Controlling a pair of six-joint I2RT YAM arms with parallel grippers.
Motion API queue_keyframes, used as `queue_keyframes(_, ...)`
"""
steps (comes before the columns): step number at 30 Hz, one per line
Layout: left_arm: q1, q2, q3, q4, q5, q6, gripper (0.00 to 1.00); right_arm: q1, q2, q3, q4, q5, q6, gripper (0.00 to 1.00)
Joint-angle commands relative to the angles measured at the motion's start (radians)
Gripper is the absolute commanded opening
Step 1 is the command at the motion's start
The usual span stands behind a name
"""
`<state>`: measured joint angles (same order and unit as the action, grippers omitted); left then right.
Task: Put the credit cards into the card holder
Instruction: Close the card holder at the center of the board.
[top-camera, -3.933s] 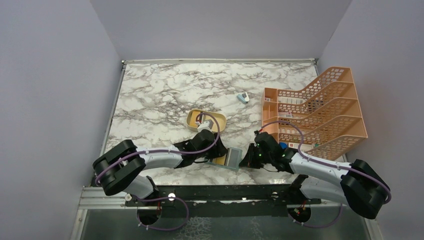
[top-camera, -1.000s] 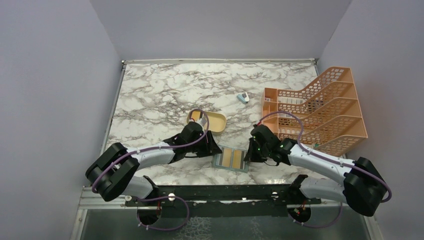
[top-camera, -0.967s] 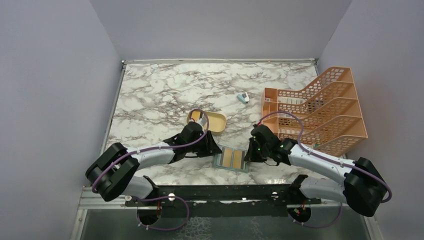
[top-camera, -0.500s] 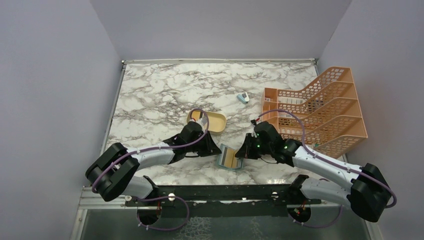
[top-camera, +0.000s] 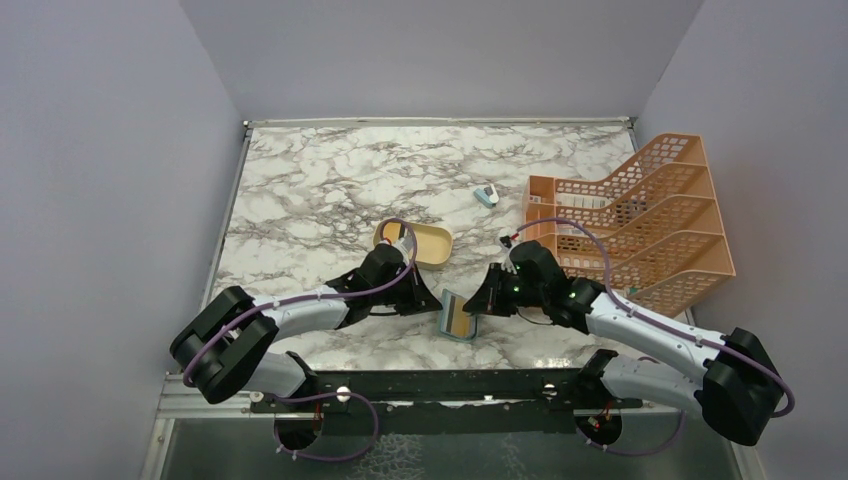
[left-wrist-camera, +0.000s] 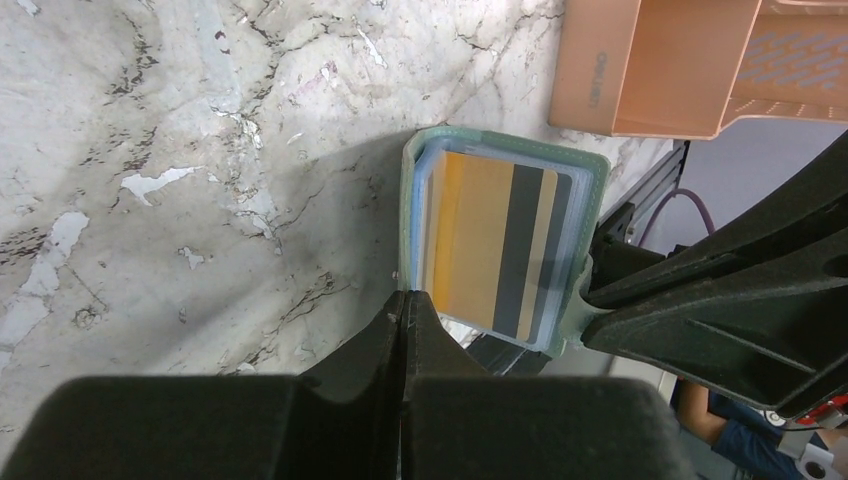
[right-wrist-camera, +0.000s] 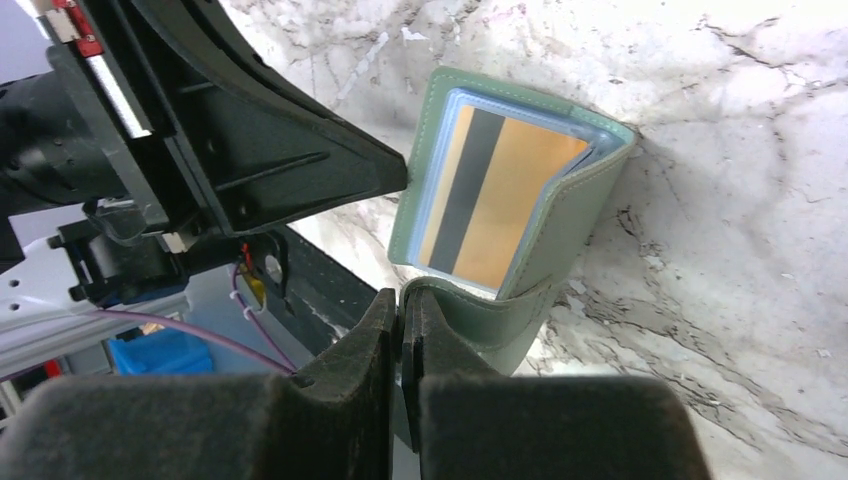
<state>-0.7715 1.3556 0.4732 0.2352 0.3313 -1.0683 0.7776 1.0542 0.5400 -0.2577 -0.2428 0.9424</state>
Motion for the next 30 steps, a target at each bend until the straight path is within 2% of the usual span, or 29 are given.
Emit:
queue_keyframes(1, -0.002, -0.021, 0.001, 0.026, 0.033, -0.007, 0.0, 0.004, -0.012, -0.014, 0.094, -0.059, 0.047, 0.01)
queue_keyframes(6, -0.002, -0.018, 0.0, 0.024, 0.029, -0.006, 0.0, 0.005, -0.019, -0.048, 0.16, -0.079, 0.086, 0.01)
queue_keyframes(22, -0.001, -0.039, 0.023, -0.032, 0.016, 0.014, 0.0, 0.005, 0.007, -0.021, 0.14, -0.074, 0.066, 0.02)
queue_keyframes(26, -0.002, -0.055, 0.019, -0.04, 0.013, 0.014, 0.0, 0.004, 0.009, -0.005, 0.123, -0.096, 0.061, 0.09)
queue_keyframes(30, -0.002, -0.055, 0.016, -0.045, 0.013, 0.022, 0.0, 0.004, -0.009, 0.004, 0.046, -0.053, 0.036, 0.13)
